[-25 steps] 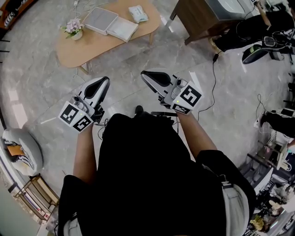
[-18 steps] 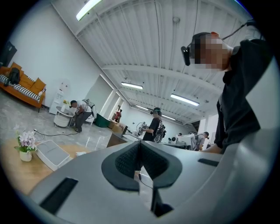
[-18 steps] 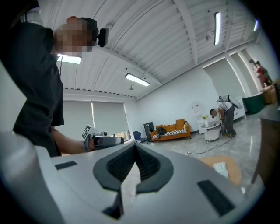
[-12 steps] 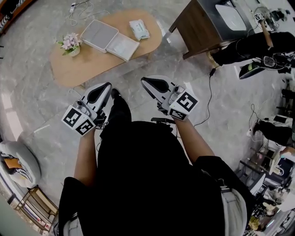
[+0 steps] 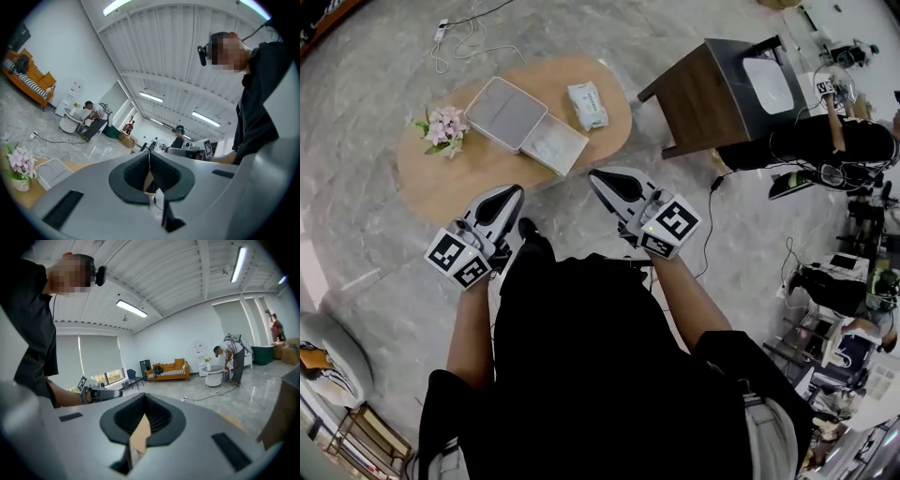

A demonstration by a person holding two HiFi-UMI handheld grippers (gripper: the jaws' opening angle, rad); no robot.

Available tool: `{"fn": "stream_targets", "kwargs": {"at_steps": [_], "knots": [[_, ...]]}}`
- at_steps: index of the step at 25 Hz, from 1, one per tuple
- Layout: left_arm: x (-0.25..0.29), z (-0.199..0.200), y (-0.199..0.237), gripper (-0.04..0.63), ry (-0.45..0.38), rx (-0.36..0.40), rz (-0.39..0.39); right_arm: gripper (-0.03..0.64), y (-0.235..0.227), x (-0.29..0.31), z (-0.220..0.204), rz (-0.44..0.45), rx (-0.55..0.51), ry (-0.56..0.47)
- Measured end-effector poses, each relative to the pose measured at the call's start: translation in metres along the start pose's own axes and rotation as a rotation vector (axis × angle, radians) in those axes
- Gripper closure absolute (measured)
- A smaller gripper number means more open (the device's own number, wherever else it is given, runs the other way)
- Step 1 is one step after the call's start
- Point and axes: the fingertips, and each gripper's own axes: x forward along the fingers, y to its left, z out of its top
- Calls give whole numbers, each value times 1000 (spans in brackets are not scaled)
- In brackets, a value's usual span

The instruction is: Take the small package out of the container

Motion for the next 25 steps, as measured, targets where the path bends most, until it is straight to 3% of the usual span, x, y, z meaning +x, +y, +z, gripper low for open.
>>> {"fn": "stream_targets", "kwargs": {"at_steps": [6,11,18,20,21,25], "knots": [[13,-3,53,577,-20,-60,40,606,-47,45,-5,-28,28,66],[22,-11,87,577,-67,-73,134,606,-92,76,-27,-39,77,128],[32,-50,144,577,-92,-105,352,603,-140,126,-100,123,117,272],[33,-61,154,577,-115,-124,414,565,-149,138,-127,191,150,333],[34,-66,158,577,-123,-132,438,536,-152,144,-140,220,161,364],[41,-91,176,577,-133,-147,508,534,-177,167,-191,263,166,454]]}}
